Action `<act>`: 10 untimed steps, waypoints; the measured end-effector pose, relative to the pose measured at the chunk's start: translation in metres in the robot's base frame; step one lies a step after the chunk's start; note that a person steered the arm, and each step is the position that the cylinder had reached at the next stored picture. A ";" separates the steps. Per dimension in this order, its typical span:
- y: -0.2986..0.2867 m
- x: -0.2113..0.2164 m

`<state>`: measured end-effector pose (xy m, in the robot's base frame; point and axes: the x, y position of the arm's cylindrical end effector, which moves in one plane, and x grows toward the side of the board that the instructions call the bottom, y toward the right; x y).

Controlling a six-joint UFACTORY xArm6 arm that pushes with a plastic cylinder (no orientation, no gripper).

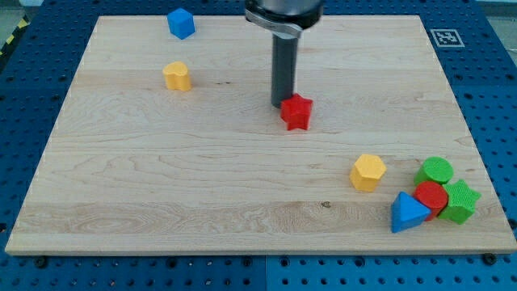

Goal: Push the red star into the yellow hexagon

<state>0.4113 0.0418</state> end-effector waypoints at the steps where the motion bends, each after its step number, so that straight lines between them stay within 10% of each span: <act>1: 0.028 0.019; 10: 0.053 0.111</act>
<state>0.5222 0.0951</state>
